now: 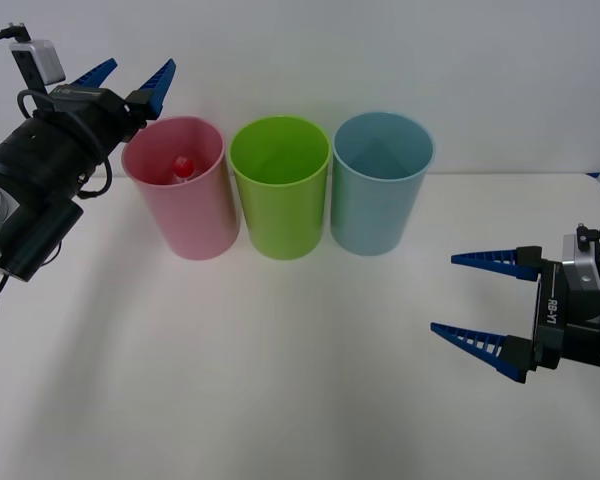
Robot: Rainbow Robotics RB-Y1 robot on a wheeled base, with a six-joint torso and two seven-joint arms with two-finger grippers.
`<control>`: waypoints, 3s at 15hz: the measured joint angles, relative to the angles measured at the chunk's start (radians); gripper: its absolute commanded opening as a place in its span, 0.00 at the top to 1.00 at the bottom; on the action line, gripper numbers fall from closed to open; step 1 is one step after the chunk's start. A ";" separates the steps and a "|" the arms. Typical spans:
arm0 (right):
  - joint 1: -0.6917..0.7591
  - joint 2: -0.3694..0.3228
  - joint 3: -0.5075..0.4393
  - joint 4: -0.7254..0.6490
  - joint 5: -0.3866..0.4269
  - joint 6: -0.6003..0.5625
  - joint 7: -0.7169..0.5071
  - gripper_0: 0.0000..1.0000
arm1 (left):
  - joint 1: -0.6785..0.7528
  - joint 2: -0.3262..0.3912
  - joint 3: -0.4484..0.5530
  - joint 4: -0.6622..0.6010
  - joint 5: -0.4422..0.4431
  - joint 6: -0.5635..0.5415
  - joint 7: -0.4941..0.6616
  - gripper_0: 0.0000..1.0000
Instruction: Put cans in the blue bin and PET bottles in the pink bin and trash in the green bin.
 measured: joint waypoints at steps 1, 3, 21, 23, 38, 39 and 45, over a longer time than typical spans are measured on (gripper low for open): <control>0.000 0.000 0.000 0.000 0.000 0.000 0.000 0.00 | 0.001 0.000 0.000 0.001 0.001 0.000 0.000 0.00; 0.000 0.000 0.000 0.000 0.000 0.000 0.000 0.00 | 0.004 0.000 0.000 0.001 0.006 -0.001 0.003 0.00; 0.000 0.000 0.000 0.000 0.000 0.000 0.000 0.00 | 0.521 0.159 0.332 -0.411 0.024 -0.638 0.079 0.00; 0.000 0.000 0.000 0.000 0.000 0.000 0.000 0.00 | 0.597 0.160 0.367 -0.433 0.024 -0.706 0.072 0.00; 0.000 0.000 0.000 0.000 0.000 0.000 0.000 0.00 | 0.835 -0.020 0.444 -0.563 -0.257 -0.950 0.024 0.00; 0.000 0.000 0.000 0.000 0.000 0.000 0.000 0.00 | 0.850 -0.022 0.445 -0.574 -0.265 -0.950 0.031 0.00; 0.000 0.000 0.000 0.000 0.000 0.000 0.000 0.00 | 0.894 -0.057 0.451 -0.593 -0.268 -0.949 0.045 0.00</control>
